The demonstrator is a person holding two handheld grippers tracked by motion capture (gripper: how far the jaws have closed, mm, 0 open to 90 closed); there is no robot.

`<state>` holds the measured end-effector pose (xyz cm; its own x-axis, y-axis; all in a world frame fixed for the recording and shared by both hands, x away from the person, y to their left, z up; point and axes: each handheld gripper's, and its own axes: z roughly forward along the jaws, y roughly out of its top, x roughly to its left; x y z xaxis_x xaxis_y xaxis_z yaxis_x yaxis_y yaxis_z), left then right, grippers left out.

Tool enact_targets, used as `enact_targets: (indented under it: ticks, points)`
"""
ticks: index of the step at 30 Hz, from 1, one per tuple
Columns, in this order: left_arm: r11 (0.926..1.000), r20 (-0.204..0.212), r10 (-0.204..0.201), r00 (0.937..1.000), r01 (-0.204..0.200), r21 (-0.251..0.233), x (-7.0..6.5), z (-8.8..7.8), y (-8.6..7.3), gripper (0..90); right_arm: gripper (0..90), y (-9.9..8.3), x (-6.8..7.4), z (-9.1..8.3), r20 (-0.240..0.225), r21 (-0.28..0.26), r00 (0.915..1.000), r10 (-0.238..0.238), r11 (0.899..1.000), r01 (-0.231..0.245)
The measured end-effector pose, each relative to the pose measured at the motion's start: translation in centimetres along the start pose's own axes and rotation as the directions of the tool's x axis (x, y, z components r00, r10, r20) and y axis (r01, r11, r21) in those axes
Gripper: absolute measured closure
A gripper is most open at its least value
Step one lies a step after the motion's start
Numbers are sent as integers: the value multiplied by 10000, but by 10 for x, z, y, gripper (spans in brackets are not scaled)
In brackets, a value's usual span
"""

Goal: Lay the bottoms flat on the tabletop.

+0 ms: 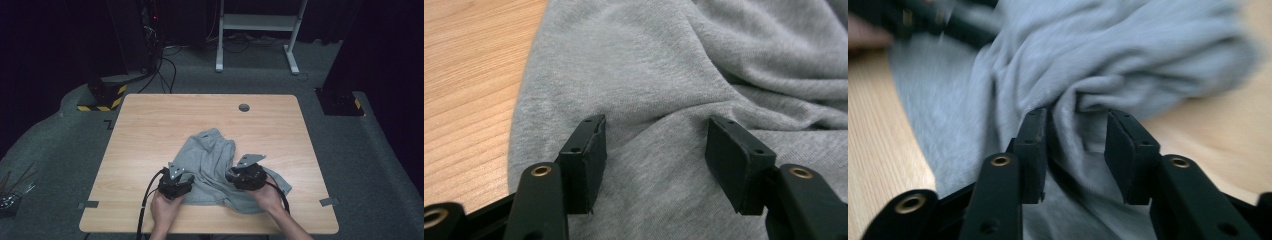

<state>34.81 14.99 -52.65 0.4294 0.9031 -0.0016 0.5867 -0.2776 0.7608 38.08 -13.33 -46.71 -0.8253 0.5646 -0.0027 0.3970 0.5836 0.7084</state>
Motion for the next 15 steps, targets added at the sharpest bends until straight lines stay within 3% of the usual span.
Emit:
enact_targets:
  ticks: [2, 3, 4, 5, 7, 10, 11, 14, 15]
  points:
    - [10000, -2, -1, 10000, 1, 0, 0, 0, 0, 418, 597, 0, -6, -7, 174, -239, 9995, 248, 9994, -243]
    - [10000, -2, -7, 10000, 7, 0, 0, 0, 0, 418, 600, -2, -20, -17, 629, -553, 9938, 915, 9946, -881]
    - [10000, -2, -7, 10000, 7, 0, 0, 0, 0, 418, 600, -2, -20, -17, 629, -553, 9938, 915, 9946, -881]
    - [10000, 0, -8, 10000, 8, 1, 0, 0, 0, 418, 600, -4, -35, -18, 877, -593, 9823, 1653, 9853, -1605]
    - [10000, 4, 15, 10000, -15, 3, 0, 0, 0, 418, 594, -4, -39, -16, 938, -516, 9789, 1817, 9828, -1775]
    - [10000, -7, -8, 10000, 8, 2, 0, 0, 0, 418, 533, -2, -46, 14, 719, 112, 9756, 2077, 9779, -2090]
    - [10000, -16, -7, 10000, 7, 0, 0, 0, 0, 418, 508, 0, -45, 25, 410, 264, 9737, 2240, 9740, -2252]
    - [10000, -49, -18, 10000, 18, 0, -1, 0, 0, 418, 500, 4, -39, 37, 100, 247, 9737, 2274, 9734, -2276]
    - [10000, -41, -50, 10000, 50, -17, -1, 0, 0, 418, 497, 13, -28, 46, 10, 143, 9785, 2064, 9784, -2063]
